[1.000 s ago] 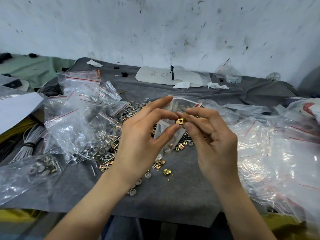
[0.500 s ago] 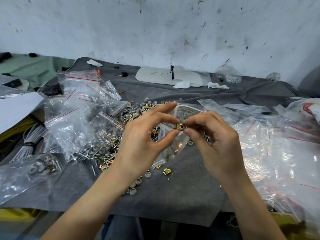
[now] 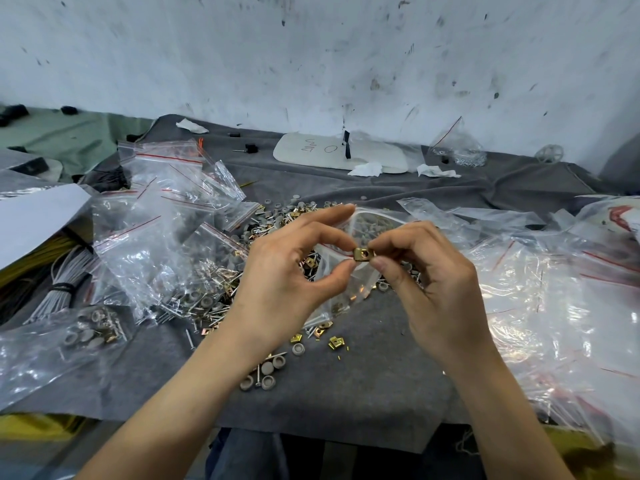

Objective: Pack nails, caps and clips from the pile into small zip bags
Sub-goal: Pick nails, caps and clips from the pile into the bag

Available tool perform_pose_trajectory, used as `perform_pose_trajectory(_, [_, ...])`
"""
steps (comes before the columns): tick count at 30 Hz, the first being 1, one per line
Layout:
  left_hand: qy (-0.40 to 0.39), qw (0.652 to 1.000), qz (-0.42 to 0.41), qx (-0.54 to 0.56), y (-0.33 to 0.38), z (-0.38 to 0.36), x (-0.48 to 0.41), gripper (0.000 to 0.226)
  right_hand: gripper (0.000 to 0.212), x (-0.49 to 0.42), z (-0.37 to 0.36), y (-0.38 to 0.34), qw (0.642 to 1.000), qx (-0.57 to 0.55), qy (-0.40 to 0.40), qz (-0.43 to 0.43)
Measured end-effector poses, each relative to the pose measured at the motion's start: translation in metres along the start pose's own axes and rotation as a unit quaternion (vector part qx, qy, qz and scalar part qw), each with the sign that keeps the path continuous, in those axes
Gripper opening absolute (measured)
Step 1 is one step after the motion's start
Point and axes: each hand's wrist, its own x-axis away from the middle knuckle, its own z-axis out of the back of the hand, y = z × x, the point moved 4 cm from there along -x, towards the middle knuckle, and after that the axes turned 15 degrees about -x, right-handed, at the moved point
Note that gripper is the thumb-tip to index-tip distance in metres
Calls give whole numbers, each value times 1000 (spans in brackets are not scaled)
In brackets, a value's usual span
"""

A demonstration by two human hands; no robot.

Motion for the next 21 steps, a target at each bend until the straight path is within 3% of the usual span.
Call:
perform_pose_trajectory(14, [-98, 983, 57, 143, 0, 2, 0, 19, 14, 1, 3, 4, 980, -165, -47, -99])
perform_pose_trajectory(21, [-108, 973, 113, 172, 1, 1, 0, 27, 12, 1, -3, 6, 973, -193, -63, -112])
